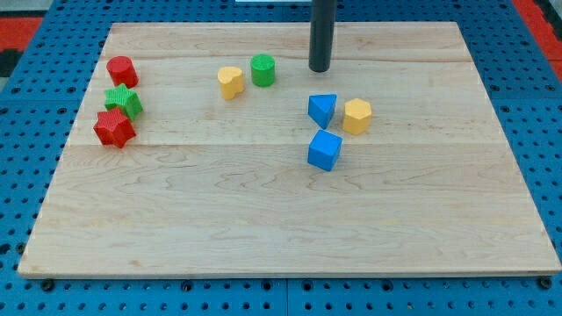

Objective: Move the green circle towards top left

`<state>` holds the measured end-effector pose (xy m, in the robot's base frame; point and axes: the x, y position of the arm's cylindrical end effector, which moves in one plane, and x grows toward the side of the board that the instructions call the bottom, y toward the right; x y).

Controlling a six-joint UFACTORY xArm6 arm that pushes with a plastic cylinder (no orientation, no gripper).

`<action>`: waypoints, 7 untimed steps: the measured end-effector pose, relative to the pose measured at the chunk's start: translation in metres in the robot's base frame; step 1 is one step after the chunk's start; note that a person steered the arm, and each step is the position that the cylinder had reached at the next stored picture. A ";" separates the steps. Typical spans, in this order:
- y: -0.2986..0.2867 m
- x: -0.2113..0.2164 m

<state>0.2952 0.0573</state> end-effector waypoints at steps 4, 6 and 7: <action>-0.063 0.023; -0.110 0.014; -0.110 -0.006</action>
<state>0.2896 -0.0528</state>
